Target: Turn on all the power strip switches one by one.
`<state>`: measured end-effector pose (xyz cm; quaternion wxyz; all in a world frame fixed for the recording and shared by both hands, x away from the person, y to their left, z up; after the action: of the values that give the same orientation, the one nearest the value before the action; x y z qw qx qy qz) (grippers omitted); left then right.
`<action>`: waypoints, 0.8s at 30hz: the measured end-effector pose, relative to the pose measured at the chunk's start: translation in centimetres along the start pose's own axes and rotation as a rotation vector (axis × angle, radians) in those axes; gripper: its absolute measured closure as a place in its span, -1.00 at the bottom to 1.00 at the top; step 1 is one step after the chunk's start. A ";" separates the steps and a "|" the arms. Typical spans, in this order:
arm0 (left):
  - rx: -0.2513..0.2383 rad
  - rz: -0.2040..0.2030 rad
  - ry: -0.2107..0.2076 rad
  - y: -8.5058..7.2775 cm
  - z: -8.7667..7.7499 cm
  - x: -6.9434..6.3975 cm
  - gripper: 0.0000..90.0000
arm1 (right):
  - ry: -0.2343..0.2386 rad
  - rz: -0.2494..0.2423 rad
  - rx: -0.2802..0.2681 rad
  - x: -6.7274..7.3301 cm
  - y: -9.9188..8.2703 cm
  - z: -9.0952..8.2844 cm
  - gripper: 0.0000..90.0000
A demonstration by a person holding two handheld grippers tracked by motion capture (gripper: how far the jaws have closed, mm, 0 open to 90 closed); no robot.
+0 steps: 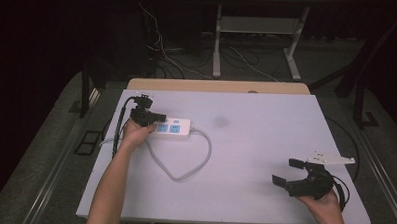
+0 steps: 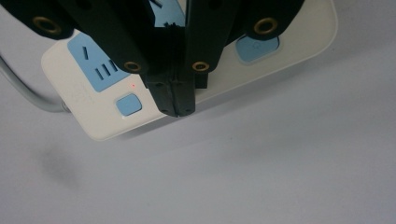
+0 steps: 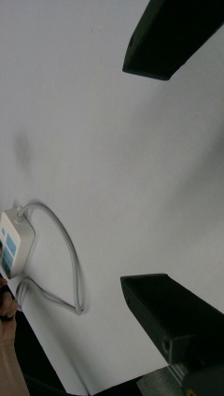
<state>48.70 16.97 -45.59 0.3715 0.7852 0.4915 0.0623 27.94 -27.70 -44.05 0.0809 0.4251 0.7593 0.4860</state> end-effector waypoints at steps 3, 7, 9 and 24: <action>0.015 0.015 0.014 0.0 0.0 -0.3 1.00 | -0.001 0.002 -0.003 0.0 0.0 0.0 -0.99; 0.016 0.032 0.020 0.2 -0.2 -0.9 1.00 | -0.003 0.005 -0.007 0.0 0.0 -0.1 -0.99; -0.007 0.024 0.016 0.5 -0.4 -0.9 1.00 | -0.003 0.008 -0.007 -0.1 0.0 -0.1 -0.99; -0.055 0.042 0.020 1.7 -3.1 -0.9 1.00 | -0.004 0.003 -0.010 0.0 0.1 0.0 -0.99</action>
<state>48.04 17.41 -42.03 0.3866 0.7841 0.4769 0.0915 27.99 -27.69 -43.99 0.0838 0.4269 0.7561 0.4890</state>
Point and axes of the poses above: each handheld gripper's, and its own axes: z roughly forward along the jaws, y roughly out of its top, x roughly to its left, the point moved 5 cm from there along z, roughly forward along the jaws, and after that the axes turned 1 degree about z, right-handed, at the moved point
